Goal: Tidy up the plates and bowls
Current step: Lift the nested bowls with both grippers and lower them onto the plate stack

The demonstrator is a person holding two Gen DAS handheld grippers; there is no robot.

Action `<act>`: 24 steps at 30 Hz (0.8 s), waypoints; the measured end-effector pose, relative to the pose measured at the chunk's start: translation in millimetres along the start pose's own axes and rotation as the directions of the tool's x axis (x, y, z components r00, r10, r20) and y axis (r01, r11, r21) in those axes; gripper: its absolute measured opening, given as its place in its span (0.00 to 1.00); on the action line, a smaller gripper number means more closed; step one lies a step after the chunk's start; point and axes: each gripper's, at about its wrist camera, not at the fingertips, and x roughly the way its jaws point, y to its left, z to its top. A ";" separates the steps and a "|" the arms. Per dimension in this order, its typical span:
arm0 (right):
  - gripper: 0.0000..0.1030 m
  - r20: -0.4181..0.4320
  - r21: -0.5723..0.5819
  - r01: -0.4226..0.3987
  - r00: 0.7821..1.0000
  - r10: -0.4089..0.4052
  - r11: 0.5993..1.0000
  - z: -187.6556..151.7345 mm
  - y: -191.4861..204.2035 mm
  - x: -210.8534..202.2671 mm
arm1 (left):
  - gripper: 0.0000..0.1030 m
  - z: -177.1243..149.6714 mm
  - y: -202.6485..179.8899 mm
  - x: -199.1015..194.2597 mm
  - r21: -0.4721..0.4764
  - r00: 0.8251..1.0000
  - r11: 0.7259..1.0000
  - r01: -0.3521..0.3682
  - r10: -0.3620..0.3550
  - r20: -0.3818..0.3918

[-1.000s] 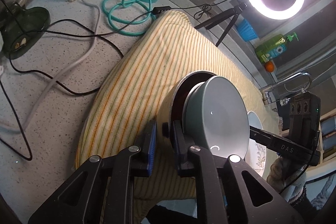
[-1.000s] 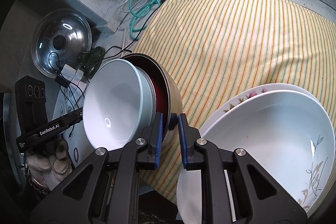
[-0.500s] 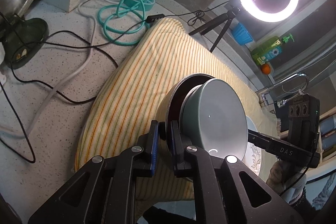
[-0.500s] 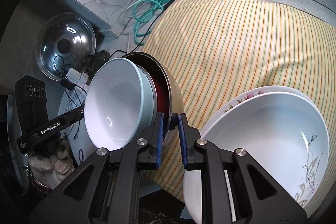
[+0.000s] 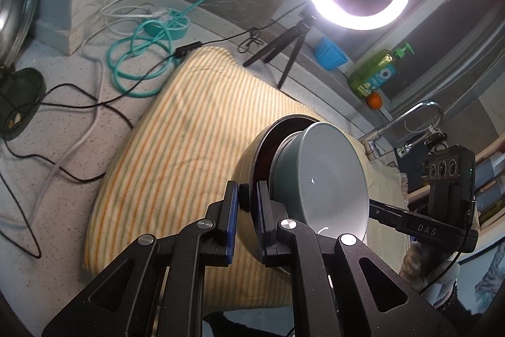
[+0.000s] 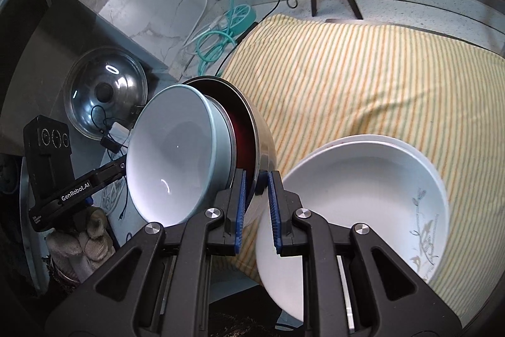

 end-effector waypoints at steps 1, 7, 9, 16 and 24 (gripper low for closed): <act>0.15 0.005 0.005 0.002 1.000 -0.002 1.000 -1.1 -3.1 -4.4 | 0.07 0.4 -4.3 1.2 0.007 1.000 1.000 0.009 -0.009 -0.001; 0.15 0.034 0.047 0.023 0.999 -0.024 0.999 -10.9 -25.5 -30.5 | 0.07 -0.8 -31.4 11.2 0.053 0.999 0.998 0.045 -0.044 -0.019; 0.15 0.041 0.060 0.030 0.999 -0.033 0.998 -14.7 -32.7 -37.3 | 0.07 -2.5 -40.0 16.2 0.066 0.998 0.996 0.056 -0.054 -0.029; 0.15 0.057 0.109 0.056 0.996 -0.063 0.992 -31.6 -59.0 -60.5 | 0.07 -12.2 -67.0 32.2 0.103 0.994 0.991 0.088 -0.082 -0.067; 0.15 0.040 0.162 0.077 0.996 -0.084 0.984 -52.7 -86.9 -70.4 | 0.07 -28.4 -87.4 50.3 0.118 0.988 0.987 0.111 -0.097 -0.123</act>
